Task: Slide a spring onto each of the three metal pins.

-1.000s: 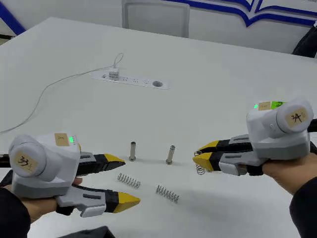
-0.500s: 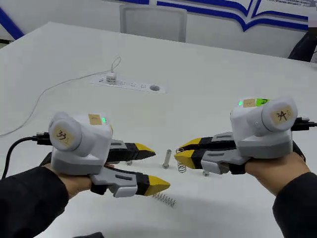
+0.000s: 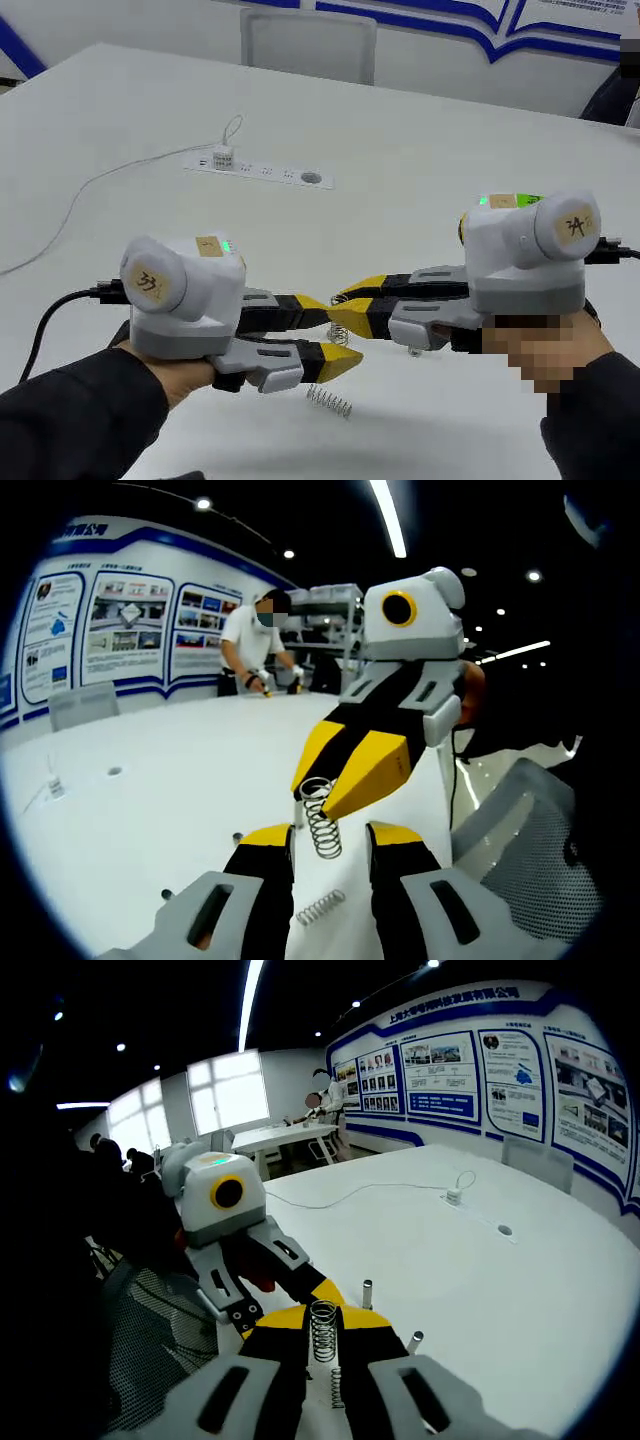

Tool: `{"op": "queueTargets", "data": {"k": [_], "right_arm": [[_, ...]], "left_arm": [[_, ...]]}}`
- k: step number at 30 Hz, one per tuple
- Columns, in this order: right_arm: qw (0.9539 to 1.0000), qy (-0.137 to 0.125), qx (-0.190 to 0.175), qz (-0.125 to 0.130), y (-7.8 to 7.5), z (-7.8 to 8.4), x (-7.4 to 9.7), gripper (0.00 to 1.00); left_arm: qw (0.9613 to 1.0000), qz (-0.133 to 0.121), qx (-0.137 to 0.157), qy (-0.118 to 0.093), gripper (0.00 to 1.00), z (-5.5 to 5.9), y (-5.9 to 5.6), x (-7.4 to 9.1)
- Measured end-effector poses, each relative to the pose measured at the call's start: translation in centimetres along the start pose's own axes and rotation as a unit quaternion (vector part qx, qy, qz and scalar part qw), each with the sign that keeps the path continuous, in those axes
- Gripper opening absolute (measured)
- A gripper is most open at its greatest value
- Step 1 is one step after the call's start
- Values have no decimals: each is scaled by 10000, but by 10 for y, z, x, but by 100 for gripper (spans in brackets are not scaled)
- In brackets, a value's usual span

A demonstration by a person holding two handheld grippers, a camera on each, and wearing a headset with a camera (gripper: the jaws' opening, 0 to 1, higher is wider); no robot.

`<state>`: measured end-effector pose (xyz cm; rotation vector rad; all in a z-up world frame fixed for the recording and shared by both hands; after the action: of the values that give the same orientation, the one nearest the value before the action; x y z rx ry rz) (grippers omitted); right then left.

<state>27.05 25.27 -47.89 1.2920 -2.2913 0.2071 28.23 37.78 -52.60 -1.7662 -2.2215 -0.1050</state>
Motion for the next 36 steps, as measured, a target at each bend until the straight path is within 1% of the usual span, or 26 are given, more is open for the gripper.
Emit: {"op": "queueTargets", "data": {"k": [4,6,9,11,13,15,17,19,22,26,30,34,36], "right_arm": [[9999,80,87,-19,3,1,-1,12],[9998,122,134,12,3,1,0,12],[9998,123,156,55,2,1,3,12],[9997,124,165,92,1,1,5,12],[9998,91,144,110,0,1,7,12],[9998,87,150,133,0,1,8,12],[9997,86,166,165,0,1,9,12],[9996,64,168,194,-1,0,11,12],[9993,53,153,324,-8,0,18,12],[9987,22,121,503,-16,1,29,12],[9970,-17,69,767,-29,3,44,12],[9949,-62,23,1007,-41,3,57,12],[9933,-58,12,1156,-46,4,62,12]], "left_arm": [[9999,-82,-74,-67,20,-1,0,1],[9999,-85,-99,-86,17,-1,1,1],[9998,-83,-165,-99,13,-1,1,2],[9996,-148,-223,-107,12,-2,2,2],[9997,-144,-157,-150,12,-3,2,2],[9997,-133,-154,-141,12,-3,2,2],[9997,-126,-183,-91,14,-2,1,1],[9998,-114,-148,-50,18,-1,0,1],[9999,-92,-122,-29,22,-3,-1,3],[9997,-117,-197,-5,27,-6,0,10],[9996,-178,-222,-9,31,-9,1,23],[9991,-317,-271,23,34,-9,5,39],[9989,-402,-218,32,36,-9,8,47]]}}
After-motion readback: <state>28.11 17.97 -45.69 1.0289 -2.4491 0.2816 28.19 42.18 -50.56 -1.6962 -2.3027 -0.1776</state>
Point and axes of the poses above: the centre of the closed fingertips' face, and the gripper's own axes: x roughly backward along the fingers, y roughly to its left, z roughly out of its underside, the point moved 9 cm from there along x, roughly backward along the fingers, and after that the axes turned 2 degrees about y, right-handed, at the moved point
